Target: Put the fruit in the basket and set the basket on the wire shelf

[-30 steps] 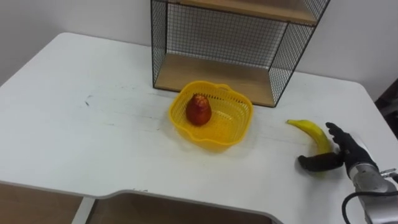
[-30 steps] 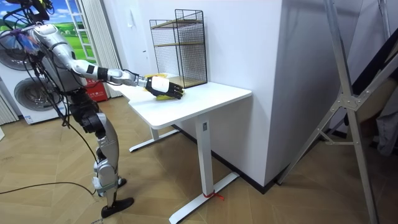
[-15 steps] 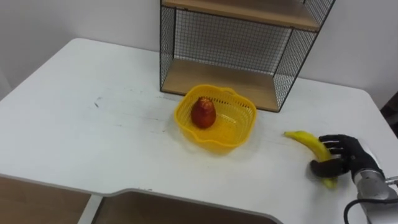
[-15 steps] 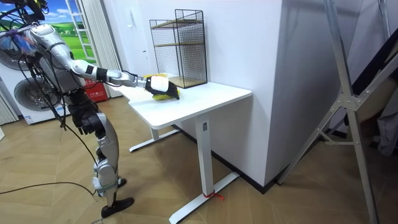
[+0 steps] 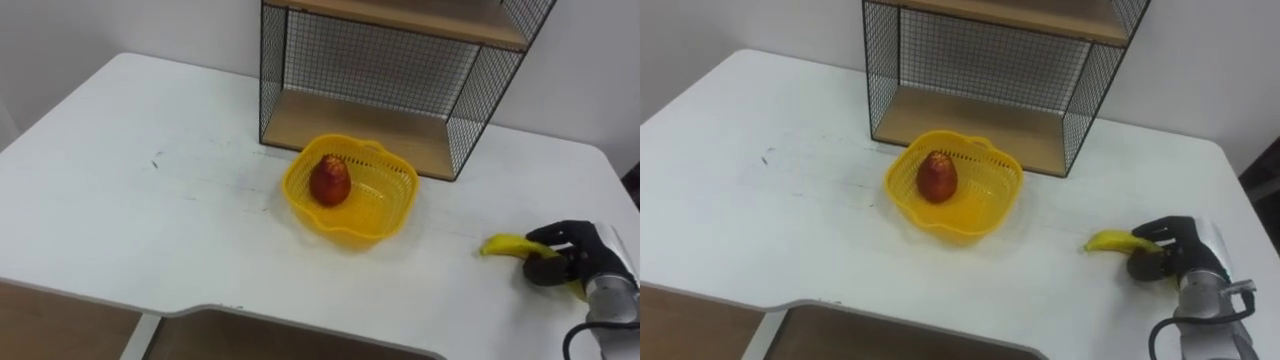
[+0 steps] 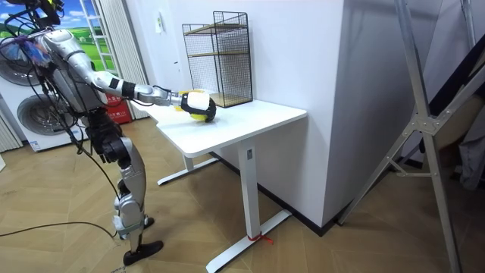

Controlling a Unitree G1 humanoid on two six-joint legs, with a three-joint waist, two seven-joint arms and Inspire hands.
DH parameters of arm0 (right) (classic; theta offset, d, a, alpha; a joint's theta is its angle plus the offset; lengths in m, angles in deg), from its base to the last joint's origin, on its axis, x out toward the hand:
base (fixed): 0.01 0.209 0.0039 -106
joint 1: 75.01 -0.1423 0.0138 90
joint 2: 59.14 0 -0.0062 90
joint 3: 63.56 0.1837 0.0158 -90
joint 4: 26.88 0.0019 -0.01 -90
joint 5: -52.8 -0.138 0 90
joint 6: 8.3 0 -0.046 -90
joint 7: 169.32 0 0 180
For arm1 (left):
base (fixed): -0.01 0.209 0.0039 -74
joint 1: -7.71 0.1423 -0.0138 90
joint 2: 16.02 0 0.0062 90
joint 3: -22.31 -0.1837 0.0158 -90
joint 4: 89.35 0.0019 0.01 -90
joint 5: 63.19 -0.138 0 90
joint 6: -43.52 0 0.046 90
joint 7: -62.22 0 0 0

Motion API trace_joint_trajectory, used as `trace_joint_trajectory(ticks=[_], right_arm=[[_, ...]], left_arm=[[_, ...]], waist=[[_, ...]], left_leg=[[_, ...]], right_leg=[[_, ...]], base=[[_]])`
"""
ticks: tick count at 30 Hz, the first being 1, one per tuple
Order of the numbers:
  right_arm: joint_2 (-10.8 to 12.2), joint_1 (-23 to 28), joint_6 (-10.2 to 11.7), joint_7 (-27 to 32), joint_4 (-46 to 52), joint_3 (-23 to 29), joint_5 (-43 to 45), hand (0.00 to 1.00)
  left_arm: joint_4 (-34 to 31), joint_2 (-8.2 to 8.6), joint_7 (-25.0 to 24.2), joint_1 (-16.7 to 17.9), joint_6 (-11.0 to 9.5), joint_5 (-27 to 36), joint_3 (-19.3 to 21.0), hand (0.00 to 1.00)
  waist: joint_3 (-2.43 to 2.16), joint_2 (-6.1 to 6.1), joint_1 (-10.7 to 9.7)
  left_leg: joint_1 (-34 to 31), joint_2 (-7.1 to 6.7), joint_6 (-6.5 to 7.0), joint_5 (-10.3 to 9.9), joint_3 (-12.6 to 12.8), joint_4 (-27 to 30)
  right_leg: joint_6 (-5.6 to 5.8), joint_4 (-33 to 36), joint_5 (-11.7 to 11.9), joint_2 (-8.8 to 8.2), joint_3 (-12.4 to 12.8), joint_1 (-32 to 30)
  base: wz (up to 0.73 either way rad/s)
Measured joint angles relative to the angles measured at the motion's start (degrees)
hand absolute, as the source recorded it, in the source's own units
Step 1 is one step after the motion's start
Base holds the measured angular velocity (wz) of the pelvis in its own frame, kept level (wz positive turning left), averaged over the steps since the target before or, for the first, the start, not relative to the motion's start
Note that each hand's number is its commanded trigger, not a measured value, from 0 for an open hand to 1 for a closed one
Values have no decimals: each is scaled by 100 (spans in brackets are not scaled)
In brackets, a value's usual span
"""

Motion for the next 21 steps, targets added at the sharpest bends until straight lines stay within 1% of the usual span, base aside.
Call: trace_joint_trajectory(ticks=[7, 10, 12, 15, 16, 17, 18, 20, 21], right_arm=[[-17, -46, -64, -142, 121, 15, -158, 100], [25, -4, -134, -224, 336, 54, -293, 100], [43, -4, -202, -275, 472, 53, -447, 100], [47, -3, -372, -353, 767, 48, -854, 100], [63, 14, -457, -380, 928, 42, -1089, 100], [103, 68, -462, -400, 1072, 36, -1363, 100], [124, 101, -462, -396, 1139, 35, -1500, 100], [170, 222, -464, -410, 1336, -89, -2168, 100], [190, 228, -462, -423, 1366, -112, -2316, 100]], left_arm=[[-7, -5, 0, -28, 18, 8, -117, 0], [-16, -1, 0, -42, 18, 10, -119, 0], [-34, 16, 0, -39, 18, 12, -120, 0], [-57, 43, 1, -44, 14, 22, -151, 0], [-59, 43, 1, -53, 14, 22, -162, 0], [-58, 42, 3, -82, 14, 20, -160, 0], [-58, 43, 3, -91, 13, 18, -163, 0], [-56, 43, 4, -95, 12, 10, -163, 0], [-56, 46, 4, -105, 12, 10, -163, 0]], waist=[[-3, 27, 11], [-4, 40, -48], [-9, 53, -75], [-15, 88, -94], [-24, 104, -99], [-13, 119, -101], [-12, 123, -100], [-12, 140, -96], [-10, 142, -97]], left_leg=[[-17, 19, -2, -15, 79, 33], [-8, 12, 0, -17, 97, 4], [-1, 22, 1, -14, 155, -39], [-25, 38, 3, -14, 252, -84], [-47, 46, 3, -13, 297, -115], [-68, 54, 5, -12, 320, -124], [-66, 54, 5, -11, 332, -128], [-42, 68, 5, -12, 375, -135], [-43, 71, 5, -12, 387, -136]], right_leg=[[-7, -31, 2, 22, 100, -20], [-5, -48, 1, 23, 143, -23], [-5, -43, 1, 26, 198, -63], [-6, -26, 1, 32, 291, -150], [-5, -17, 2, 34, 312, -184], [-7, -8, 8, 35, 320, -209], [-7, -6, 9, 35, 330, -211], [-7, -5, 9, 36, 351, -220], [-7, -5, 9, 38, 361, -226]], base=[[-4], [-2], [-14], [-18], [-16], [-15], [-9], [-8], [-8]])
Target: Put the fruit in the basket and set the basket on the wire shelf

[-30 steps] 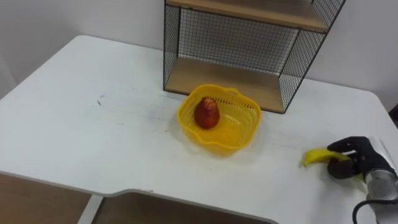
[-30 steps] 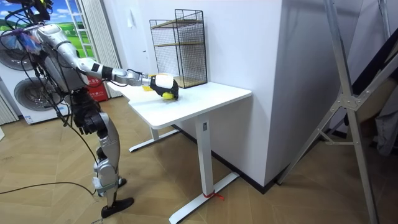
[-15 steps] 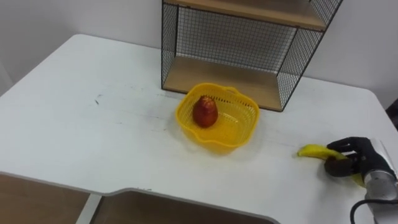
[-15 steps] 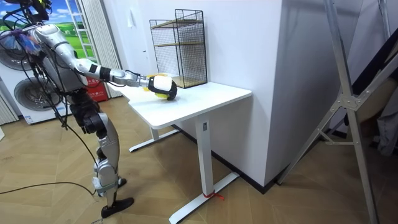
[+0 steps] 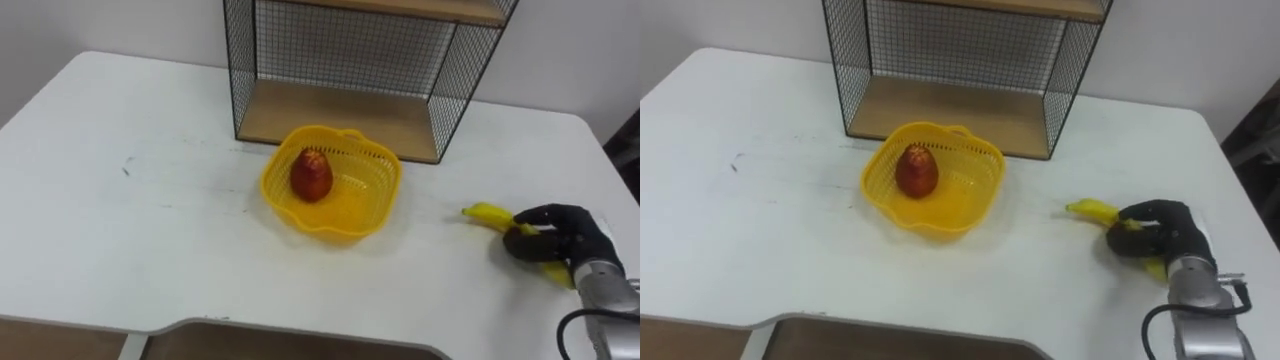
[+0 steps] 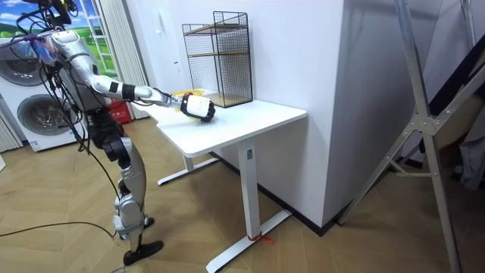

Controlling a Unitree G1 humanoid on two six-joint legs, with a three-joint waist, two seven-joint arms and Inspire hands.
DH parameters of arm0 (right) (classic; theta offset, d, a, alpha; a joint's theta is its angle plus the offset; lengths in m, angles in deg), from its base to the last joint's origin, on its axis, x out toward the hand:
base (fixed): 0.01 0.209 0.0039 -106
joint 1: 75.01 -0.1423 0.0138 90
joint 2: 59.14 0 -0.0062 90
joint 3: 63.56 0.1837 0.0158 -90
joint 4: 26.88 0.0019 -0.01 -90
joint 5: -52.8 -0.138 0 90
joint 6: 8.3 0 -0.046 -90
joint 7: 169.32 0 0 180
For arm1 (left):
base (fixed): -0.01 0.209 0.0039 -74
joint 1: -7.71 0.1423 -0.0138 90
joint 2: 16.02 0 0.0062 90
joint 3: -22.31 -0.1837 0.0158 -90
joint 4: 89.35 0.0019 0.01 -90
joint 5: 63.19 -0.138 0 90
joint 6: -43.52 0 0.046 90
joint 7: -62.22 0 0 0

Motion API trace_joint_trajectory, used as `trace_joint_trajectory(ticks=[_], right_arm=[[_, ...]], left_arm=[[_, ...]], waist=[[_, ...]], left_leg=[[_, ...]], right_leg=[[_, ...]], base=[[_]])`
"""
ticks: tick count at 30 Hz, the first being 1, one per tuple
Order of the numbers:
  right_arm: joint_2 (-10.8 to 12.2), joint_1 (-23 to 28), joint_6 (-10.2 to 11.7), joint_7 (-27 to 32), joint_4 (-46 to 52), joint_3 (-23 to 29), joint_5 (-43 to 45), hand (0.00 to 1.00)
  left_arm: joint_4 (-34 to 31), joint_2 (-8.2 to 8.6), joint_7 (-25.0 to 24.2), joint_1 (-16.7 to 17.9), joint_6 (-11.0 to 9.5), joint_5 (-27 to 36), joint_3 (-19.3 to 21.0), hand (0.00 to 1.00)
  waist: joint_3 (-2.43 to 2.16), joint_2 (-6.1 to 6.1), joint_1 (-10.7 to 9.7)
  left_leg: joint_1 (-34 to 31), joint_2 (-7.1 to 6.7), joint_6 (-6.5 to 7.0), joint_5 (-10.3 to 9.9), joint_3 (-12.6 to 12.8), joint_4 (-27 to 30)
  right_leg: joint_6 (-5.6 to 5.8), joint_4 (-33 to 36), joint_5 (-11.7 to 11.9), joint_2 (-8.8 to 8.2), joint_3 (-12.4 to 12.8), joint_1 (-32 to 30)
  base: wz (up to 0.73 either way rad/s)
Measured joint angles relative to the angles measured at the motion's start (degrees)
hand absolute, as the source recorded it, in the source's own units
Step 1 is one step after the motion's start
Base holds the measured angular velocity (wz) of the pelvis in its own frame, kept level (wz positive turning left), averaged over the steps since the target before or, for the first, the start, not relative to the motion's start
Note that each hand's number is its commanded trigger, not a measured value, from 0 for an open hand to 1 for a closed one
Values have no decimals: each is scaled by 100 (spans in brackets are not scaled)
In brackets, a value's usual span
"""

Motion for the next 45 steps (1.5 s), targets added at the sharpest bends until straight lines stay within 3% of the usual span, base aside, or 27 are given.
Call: trace_joint_trajectory(ticks=[9, 20, 24, 29, 36, 40, 45], right_arm=[[435, 165, 19, -804, 882, -481, -2753, 100], [512, 211, 21, -883, 2235, -673, -4014, 100], [503, 210, 22, -885, 2775, -662, -4096, 100], [503, 210, 22, -883, 2889, -656, -4137, 100], [454, 199, 23, -885, 2894, -629, -4048, 100], [435, 152, 31, -868, 2894, -566, -3280, 100], [418, 130, 45, -838, 2897, -584, -2120, 100]], left_arm=[[-4, 67, 37, 30, -135, 7, 2, 0], [2, 260, 37, 212, -133, 54, -7, 0], [5, 285, 37, 212, -134, 129, -9, 0], [7, 295, 37, 232, -132, 128, -4, 0], [6, 327, 38, 304, -135, 126, 1, 0], [-2, 325, 37, 229, -144, 130, 0, 0], [-10, 291, -4, 135, -169, 130, -7, 0]], waist=[[54, 117, 3], [20, 130, -13], [-14, 191, -59], [-16, 259, -63], [-12, 215, -53], [-14, 168, -23], [32, 86, 12]], left_leg=[[-35, -26, 10, 3, -46, -36], [-47, -35, 21, 14, -82, 33], [-78, -31, 23, 11, -83, 76], [-67, -29, 23, 12, -83, 69], [-62, -34, 25, 12, -83, 95], [-109, -32, 25, 13, -69, 96], [-149, -35, 27, 15, -78, 100]], right_leg=[[4, -2, 1, -28, -59, -5], [7, -13, 2, -41, -153, 32], [10, -7, 4, -45, -197, 34], [13, 47, 6, -43, -183, 31], [13, 75, 6, -44, -162, 22], [13, 89, 6, -40, -117, -42], [13, 88, 5, -41, -130, -66]], base=[[4], [3], [3], [0], [-1], [-3], [0]])
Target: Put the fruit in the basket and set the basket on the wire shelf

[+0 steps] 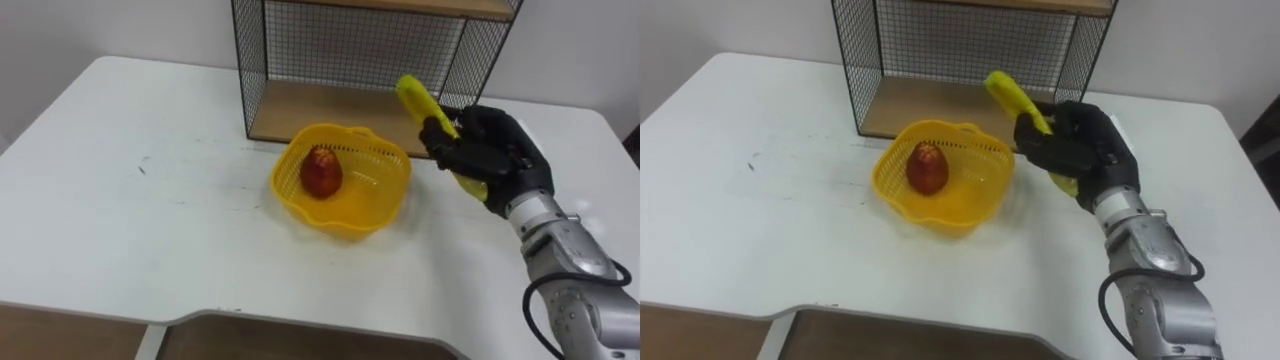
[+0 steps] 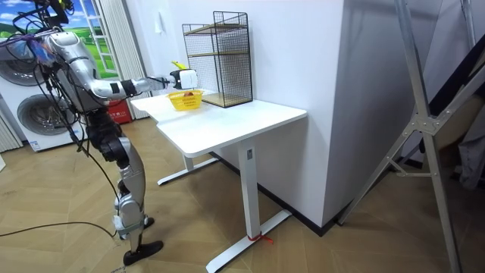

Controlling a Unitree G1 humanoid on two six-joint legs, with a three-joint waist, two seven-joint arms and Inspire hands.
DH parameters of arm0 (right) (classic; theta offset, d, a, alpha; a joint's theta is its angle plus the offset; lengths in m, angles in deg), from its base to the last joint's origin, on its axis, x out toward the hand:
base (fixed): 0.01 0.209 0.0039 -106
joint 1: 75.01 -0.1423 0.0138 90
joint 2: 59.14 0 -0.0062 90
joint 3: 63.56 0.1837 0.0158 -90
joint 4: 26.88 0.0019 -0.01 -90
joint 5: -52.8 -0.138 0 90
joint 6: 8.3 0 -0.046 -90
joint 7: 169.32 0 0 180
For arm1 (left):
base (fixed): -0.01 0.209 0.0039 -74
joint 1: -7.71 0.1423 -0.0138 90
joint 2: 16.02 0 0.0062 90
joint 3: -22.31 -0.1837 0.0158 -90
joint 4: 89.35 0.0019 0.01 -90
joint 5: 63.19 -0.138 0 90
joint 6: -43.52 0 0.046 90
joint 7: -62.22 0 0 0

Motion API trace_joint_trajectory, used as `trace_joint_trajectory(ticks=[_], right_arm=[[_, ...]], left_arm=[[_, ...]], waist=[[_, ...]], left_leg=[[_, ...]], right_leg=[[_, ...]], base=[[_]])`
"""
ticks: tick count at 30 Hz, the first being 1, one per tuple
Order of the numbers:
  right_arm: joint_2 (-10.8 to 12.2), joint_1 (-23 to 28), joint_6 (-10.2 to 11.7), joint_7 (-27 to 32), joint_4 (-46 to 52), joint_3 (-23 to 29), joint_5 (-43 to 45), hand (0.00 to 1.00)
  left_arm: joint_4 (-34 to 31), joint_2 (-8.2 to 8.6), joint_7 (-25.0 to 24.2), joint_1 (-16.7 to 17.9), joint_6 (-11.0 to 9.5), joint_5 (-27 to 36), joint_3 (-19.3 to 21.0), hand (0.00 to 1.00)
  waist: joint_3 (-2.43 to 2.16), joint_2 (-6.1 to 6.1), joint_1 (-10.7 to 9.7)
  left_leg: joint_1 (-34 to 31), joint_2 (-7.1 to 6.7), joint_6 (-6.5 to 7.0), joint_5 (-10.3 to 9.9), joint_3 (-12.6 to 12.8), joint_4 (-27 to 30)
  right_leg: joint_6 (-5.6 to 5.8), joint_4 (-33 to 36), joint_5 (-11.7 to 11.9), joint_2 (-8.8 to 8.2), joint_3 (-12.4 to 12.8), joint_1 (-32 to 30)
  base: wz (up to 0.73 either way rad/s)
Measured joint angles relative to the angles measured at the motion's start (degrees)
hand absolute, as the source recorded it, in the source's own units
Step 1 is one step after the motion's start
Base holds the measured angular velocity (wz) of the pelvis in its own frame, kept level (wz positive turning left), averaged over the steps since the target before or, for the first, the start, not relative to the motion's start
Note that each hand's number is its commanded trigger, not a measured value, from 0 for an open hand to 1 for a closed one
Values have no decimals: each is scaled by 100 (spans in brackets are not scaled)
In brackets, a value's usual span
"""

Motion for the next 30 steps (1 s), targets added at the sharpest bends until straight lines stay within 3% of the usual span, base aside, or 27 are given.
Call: trace_joint_trajectory(ticks=[6, 12, 30], right_arm=[[-187, -274, 0, -41, 3, -156, 1267, 100], [-231, -446, -3, -119, 4, -179, 1886, 100], [-230, -540, -91, -422, -68, -531, 2110, 100]], left_arm=[[0, -68, 0, -144, -23, 0, -9, 0], [-4, -94, -1, -178, -20, -1, -5, 0], [-5, -211, -2, -145, 37, 4, -15, 0]], waist=[[-11, -152, 65], [-13, -166, 164], [59, -162, 246]], left_leg=[[-79, 3, 4, 2, 35, -16], [-91, 4, 4, 2, 49, -38], [-109, 0, 5, 3, -39, -20]], right_leg=[[1, 21, 0, -2, 68, -126], [1, 18, 0, -1, 65, -164], [1, 10, 0, -2, 10, -157]], base=[[-3], [-2], [1]])
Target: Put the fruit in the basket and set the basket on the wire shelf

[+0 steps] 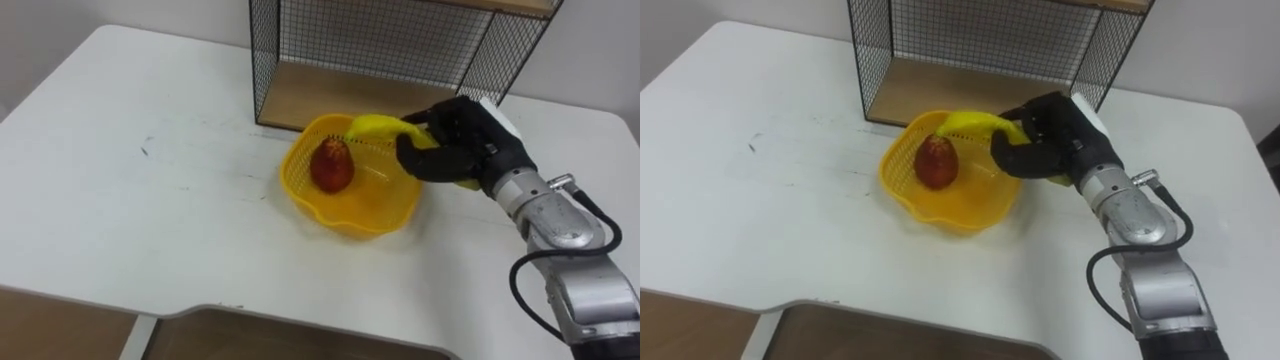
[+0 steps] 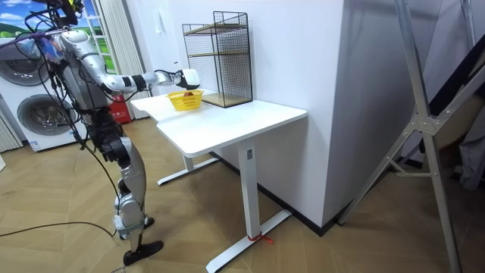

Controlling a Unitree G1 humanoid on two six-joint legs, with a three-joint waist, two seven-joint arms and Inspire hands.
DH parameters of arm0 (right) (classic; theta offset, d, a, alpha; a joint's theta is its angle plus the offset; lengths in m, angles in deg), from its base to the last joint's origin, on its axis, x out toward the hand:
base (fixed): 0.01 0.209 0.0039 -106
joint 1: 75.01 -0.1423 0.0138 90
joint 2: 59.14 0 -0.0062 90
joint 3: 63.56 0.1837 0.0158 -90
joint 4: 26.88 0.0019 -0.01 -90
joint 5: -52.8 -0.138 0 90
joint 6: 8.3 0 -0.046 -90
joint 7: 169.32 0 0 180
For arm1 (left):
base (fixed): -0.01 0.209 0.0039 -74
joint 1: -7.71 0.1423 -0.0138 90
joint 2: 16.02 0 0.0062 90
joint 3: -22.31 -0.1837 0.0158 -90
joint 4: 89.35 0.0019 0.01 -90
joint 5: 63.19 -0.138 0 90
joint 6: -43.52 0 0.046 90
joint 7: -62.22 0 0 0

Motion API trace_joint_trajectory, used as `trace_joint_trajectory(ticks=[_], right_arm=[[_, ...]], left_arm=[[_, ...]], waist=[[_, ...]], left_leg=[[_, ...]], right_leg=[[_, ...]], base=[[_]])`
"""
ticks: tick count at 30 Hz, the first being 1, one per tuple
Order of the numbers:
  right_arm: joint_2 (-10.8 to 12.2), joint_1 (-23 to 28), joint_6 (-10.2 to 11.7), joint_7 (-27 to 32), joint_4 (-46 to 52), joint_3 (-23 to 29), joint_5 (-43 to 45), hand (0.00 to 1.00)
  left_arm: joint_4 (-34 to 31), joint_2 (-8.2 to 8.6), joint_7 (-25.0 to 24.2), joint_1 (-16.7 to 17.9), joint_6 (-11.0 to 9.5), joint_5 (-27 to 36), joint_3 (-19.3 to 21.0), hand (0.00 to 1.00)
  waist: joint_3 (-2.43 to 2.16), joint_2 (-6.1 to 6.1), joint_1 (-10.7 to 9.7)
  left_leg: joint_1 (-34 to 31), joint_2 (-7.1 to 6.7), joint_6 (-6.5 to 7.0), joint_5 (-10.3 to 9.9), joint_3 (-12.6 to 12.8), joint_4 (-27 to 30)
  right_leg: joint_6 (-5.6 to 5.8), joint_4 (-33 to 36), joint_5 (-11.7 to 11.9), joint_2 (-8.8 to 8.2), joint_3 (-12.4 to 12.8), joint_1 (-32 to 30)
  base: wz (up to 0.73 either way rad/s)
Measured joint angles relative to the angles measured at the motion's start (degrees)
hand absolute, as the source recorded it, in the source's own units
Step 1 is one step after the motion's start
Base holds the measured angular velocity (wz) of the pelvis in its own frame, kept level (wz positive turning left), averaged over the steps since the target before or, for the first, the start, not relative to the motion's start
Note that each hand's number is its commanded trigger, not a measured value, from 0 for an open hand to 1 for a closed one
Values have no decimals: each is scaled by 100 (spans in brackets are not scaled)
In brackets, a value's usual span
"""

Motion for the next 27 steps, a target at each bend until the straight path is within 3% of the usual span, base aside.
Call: trace_joint_trajectory(ticks=[7, 8, 9, 10, 27], right_arm=[[3, 0, -77, -122, -94, -105, 182, 98], [3, 0, -78, -122, -94, -106, 182, 71], [4, 0, -78, -122, -95, -106, 179, 11], [4, 0, -78, -122, -95, -106, 179, 0], [27, 0, -86, -114, -103, -232, 452, 0]], left_arm=[[-128, -6, 0, 12, -2, -2, -8, 0], [-129, -6, 0, 14, -2, -2, -8, 0], [-147, -13, 0, 26, 1, -1, -67, 0], [-169, -19, 1, 35, 1, -2, -120, 0], [-238, -17, 3, 30, 3, -6, -232, 0]], waist=[[1, -7, 84], [-1, -10, 95], [-1, -10, 100], [-2, -11, 101], [9, 16, 124]], left_leg=[[-17, -2, 0, -1, -6, -8], [-14, -2, 0, -1, -3, -6], [-13, -2, 0, -1, 1, -4], [-13, -2, 0, -1, 1, -3], [-27, -5, -1, 0, -29, 7]], right_leg=[[0, 4, 0, 0, -15, 6], [0, 4, 0, 0, -14, 8], [0, 4, 0, 0, -18, 10], [0, 4, 0, 0, -18, 11], [0, -1, 0, -2, -104, 31]], base=[[0], [0], [0], [0], [1]])
